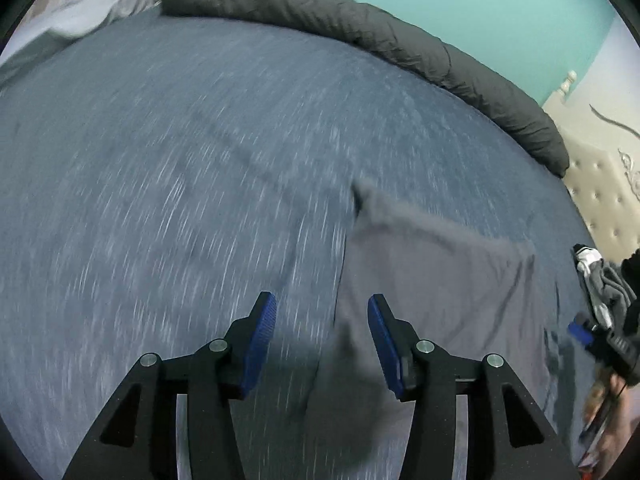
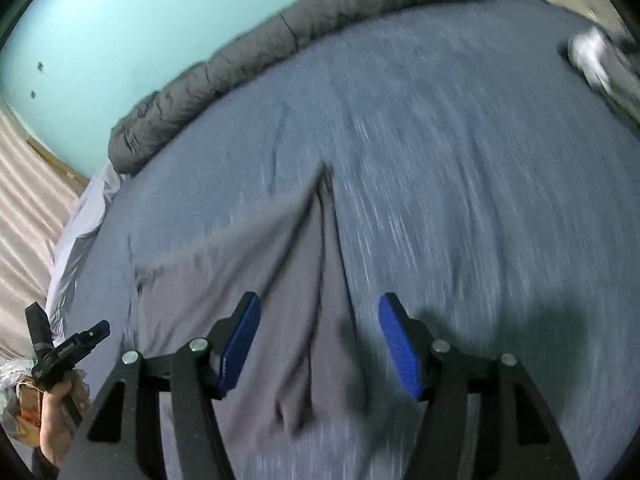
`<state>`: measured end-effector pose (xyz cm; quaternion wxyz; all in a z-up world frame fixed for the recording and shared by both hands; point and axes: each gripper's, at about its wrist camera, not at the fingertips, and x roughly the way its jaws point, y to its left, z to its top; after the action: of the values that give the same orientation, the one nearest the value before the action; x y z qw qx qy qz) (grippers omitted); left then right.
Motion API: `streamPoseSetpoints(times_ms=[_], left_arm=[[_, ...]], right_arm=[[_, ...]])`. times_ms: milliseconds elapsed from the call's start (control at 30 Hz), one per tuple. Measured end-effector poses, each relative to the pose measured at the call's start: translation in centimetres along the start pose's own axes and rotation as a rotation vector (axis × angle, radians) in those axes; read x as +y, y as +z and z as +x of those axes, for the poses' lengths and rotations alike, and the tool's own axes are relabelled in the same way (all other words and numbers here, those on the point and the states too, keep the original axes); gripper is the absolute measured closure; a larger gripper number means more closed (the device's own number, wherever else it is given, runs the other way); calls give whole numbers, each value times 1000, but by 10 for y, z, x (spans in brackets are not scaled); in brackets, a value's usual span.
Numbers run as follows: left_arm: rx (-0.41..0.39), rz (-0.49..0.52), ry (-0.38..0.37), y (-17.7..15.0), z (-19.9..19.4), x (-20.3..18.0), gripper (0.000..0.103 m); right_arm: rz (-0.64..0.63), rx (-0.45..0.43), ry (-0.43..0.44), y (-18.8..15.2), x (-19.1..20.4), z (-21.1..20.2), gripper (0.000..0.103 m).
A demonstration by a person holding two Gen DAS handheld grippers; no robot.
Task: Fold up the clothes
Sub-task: 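Open both grippers and release the flattened grey garment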
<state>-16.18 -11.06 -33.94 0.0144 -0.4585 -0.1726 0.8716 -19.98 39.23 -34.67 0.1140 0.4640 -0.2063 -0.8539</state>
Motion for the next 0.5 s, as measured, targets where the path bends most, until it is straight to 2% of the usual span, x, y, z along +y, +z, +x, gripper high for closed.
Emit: streamPoseSetpoints(times_ms=[133, 233, 267, 300, 367, 500], left_arm=[[19, 3, -2, -34, -14, 1, 51], [21, 36, -11, -47, -19, -4, 51], [20, 38, -7, -49, -18, -3, 51], [19, 40, -2, -51, -17, -3, 51], [18, 30, -7, -52, -15, 1, 51], [13, 19, 3, -52, -9, 4, 51]], right_arm=[[46, 20, -2, -37, -5, -4, 41], [20, -4, -18, -44, 1, -5, 46], [0, -5, -40, -43, 3, -3, 49], [-14, -1, -56, -44, 5, 0, 58], [-15, 11, -45, -44, 6, 5, 63], [-23, 32, -84, -42, 7, 19, 92]])
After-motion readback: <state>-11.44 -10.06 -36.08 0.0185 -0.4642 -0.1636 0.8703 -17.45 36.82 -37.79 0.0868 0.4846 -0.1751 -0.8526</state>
